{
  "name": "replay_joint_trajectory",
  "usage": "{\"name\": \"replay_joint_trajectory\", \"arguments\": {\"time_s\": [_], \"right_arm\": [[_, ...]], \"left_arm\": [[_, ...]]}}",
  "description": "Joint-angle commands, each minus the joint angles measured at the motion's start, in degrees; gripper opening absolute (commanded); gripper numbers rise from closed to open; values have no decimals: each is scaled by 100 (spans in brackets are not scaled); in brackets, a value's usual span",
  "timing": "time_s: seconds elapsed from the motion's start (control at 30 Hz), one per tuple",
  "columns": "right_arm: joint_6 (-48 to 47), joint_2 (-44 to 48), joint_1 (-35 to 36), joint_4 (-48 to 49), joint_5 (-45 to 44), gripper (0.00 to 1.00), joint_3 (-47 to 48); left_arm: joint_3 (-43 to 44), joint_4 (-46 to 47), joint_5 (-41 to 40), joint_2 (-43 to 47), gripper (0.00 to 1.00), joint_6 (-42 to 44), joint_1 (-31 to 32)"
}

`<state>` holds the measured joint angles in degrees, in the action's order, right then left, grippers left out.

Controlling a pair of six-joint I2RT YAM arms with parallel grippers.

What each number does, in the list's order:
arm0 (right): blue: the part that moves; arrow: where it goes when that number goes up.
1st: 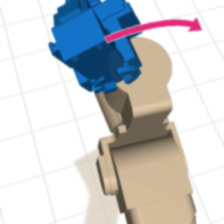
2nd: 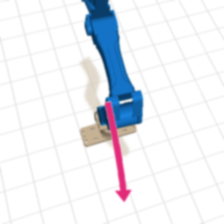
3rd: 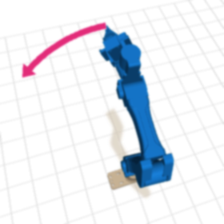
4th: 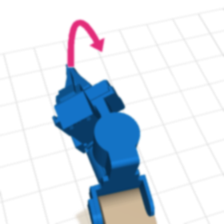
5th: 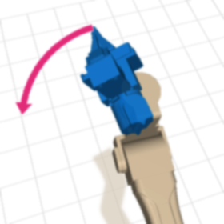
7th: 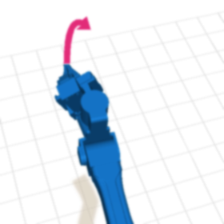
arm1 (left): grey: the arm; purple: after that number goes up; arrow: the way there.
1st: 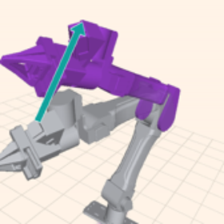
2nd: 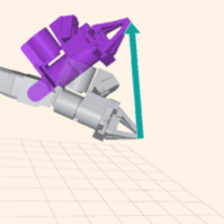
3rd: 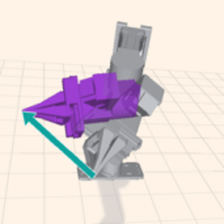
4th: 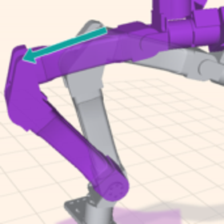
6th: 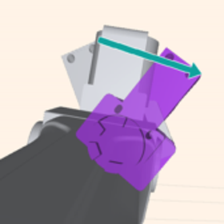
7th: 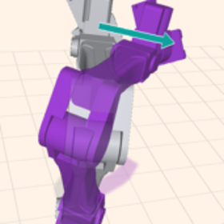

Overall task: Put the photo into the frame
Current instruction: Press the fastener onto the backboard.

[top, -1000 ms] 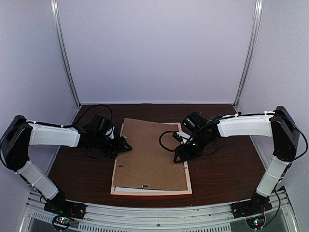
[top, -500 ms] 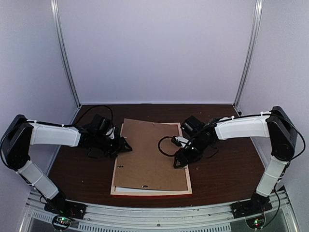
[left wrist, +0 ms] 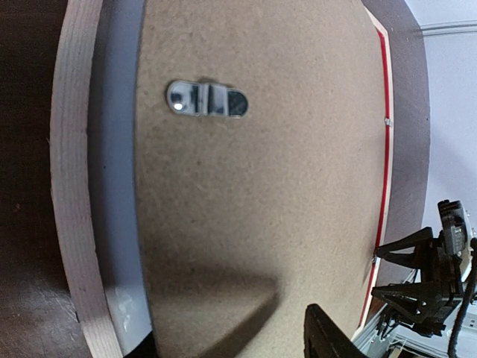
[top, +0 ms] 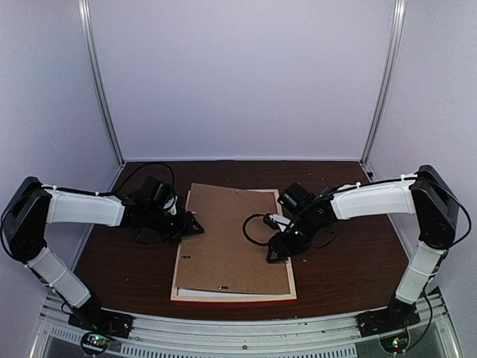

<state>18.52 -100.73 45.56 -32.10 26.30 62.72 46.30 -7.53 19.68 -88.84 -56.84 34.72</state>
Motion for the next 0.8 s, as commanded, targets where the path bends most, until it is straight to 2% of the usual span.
{"name": "replay_joint_trajectory", "arguments": {"time_s": [0.0,0.77], "right_arm": [[221,103,75,-192,-22,61,-178],[1662,247,144,-498,-563,60,-178]], "left_arm": [[192,220,103,-31,52,114,52],[222,66,-42,-63,52,135,52]]}}
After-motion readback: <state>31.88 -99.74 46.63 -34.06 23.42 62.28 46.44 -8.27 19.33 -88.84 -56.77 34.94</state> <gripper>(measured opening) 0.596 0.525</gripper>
